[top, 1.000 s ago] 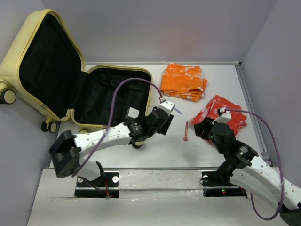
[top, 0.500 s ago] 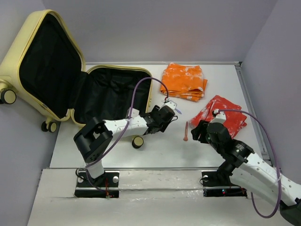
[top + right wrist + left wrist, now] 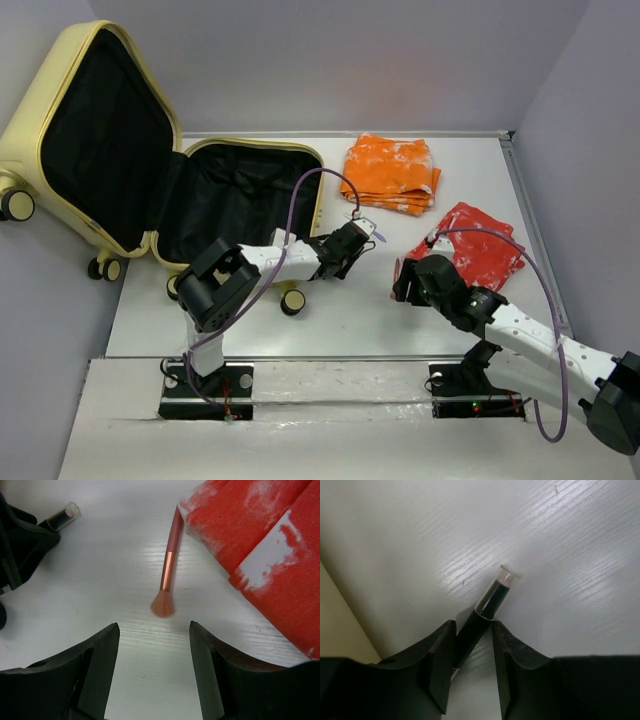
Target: Pack the luggage
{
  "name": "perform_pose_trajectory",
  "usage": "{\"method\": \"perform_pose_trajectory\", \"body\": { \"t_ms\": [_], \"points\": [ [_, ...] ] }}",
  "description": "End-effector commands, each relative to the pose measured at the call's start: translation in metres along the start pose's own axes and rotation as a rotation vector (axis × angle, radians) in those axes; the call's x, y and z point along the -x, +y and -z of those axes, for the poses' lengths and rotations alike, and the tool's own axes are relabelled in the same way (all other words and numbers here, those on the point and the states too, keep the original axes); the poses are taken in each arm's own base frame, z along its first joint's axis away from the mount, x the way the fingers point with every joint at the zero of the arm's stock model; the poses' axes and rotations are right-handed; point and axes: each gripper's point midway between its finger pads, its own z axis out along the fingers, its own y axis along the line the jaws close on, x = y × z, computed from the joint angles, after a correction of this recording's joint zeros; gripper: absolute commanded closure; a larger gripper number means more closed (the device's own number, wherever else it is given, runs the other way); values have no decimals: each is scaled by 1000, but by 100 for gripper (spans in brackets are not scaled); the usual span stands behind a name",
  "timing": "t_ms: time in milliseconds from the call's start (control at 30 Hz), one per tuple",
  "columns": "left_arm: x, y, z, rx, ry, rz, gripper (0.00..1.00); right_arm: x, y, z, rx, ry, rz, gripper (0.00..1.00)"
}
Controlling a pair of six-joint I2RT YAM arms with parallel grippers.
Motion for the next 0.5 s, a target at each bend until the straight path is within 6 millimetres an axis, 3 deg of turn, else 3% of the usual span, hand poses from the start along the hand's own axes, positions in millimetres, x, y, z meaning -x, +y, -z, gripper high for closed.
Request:
{"method": "perform_pose_trajectory", "body": {
  "t_ms": [0, 200, 367, 433, 467],
  "points": [
    [7, -8, -6, -35, -33, 15, 60, 14, 8, -9, 6, -57, -32, 37],
    [3, -18, -11, -73, -26, 39, 93, 9, -5, -30, -111, -41, -21, 40],
    [20, -17, 2, -86, -90, 84, 94, 6, -8, -50, -179, -24, 9, 48],
    [41, -14, 24, -104, -154, 133, 94, 4, -7, -61, -211, -4, 33, 51],
    [61, -11, 46, -123, -220, 164, 94, 4, -6, -64, -217, 2, 38, 52]
  ]
}}
